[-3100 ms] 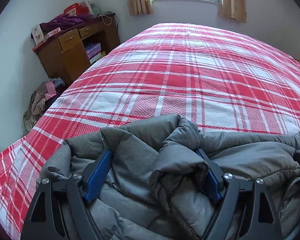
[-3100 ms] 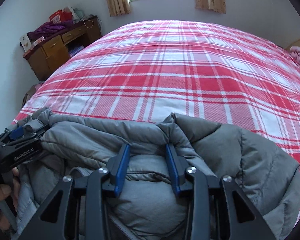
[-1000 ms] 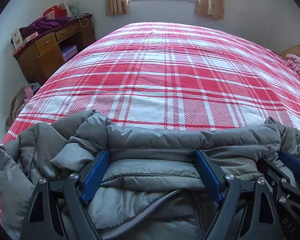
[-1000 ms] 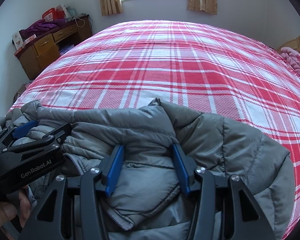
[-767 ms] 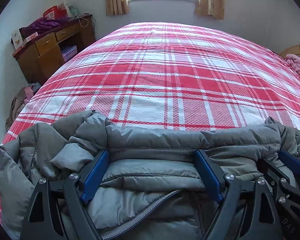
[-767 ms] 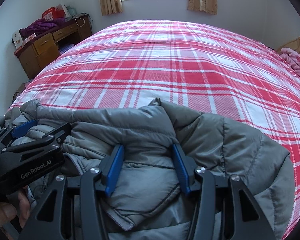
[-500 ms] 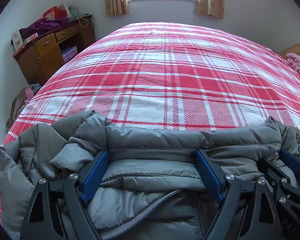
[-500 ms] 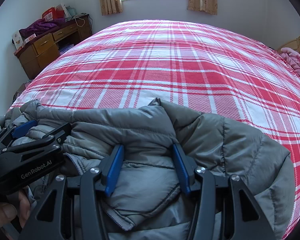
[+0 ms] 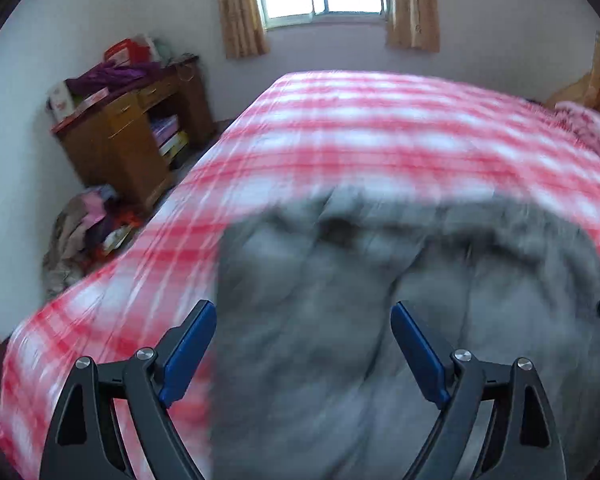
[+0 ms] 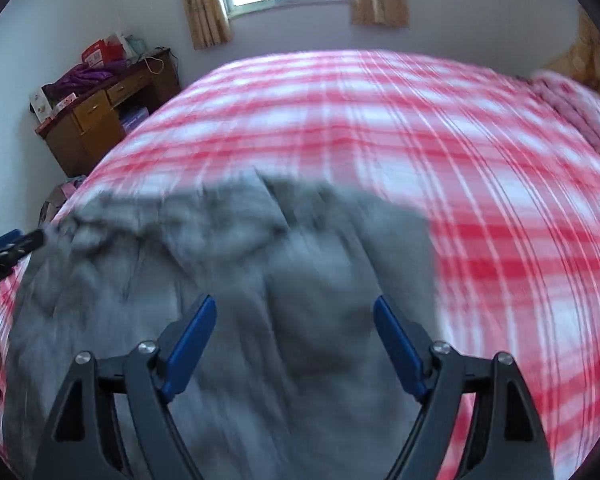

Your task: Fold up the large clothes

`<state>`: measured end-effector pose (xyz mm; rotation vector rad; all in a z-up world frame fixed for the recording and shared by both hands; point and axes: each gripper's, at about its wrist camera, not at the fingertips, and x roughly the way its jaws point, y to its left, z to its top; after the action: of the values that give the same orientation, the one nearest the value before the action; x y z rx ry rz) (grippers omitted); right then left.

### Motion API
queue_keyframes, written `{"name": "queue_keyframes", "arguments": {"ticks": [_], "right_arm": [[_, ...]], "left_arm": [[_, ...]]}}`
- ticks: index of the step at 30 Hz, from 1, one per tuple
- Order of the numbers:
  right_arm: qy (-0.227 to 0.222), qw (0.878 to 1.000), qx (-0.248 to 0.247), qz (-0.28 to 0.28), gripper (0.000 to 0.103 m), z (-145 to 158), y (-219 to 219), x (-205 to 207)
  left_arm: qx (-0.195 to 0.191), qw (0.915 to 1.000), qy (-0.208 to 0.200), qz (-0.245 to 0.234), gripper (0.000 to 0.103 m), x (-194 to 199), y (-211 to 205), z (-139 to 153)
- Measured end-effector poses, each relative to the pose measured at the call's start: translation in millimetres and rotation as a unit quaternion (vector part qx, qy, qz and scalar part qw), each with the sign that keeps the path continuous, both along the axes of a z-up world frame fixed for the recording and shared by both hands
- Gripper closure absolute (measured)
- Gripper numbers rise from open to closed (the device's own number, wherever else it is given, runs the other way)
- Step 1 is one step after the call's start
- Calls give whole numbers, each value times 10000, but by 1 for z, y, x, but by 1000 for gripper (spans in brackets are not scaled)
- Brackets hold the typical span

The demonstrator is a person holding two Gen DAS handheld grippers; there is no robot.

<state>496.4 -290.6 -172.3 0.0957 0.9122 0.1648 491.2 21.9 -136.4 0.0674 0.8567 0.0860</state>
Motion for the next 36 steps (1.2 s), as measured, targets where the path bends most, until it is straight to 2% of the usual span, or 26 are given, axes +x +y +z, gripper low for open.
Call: {"name": "queue_keyframes", "arguments": {"ticks": [5, 8, 10, 14, 17, 22, 29, 32, 33, 34, 35, 36], "right_arm": [[377, 9992, 102, -35, 20, -21, -30, -98], [427, 9990, 69, -56, 20, -26, -37, -144], [375, 9993, -8, -87, 20, -25, -39, -171], [381, 9990, -78, -198, 20, -28, -46, -211], [318, 9991, -206, -172, 20, -28, -48, -238], [334, 9990, -24, -303, 20, -31, -56, -276], [251, 9994, -59, -230, 20, -35, -49, -322], [175, 9997, -82, -175, 29, -38, -45, -338], [156, 9997, -80, -168, 37, -38, -44, -341], [138, 9998, -31, -148, 50, -38, -43, -344], [134, 9998, 70, -90, 57, -39, -42, -346], [151, 9997, 204, 4, 71, -39, -41, -347]], "left_arm": [[-64, 9986, 483, 199, 14, -101, 32, -34], [-77, 9971, 736, 188, 14, -148, 36, -54], [-120, 9969, 758, 168, 14, -177, 39, -61], [-148, 9972, 685, 253, 14, -213, 44, -63], [-324, 9965, 721, 276, 14, -234, 49, -65], [-422, 9962, 749, 136, 14, -268, 50, -71], [-633, 9949, 767, 143, 14, -303, 52, -78], [-714, 9945, 766, 96, 14, -310, 53, -81], [-728, 9943, 776, 54, 15, -313, 52, -82], [-743, 9944, 756, 40, 18, -315, 52, -83], [-826, 9938, 741, -20, 30, -317, 52, -82], [-852, 9938, 716, -80, 48, -319, 51, -80]]}}
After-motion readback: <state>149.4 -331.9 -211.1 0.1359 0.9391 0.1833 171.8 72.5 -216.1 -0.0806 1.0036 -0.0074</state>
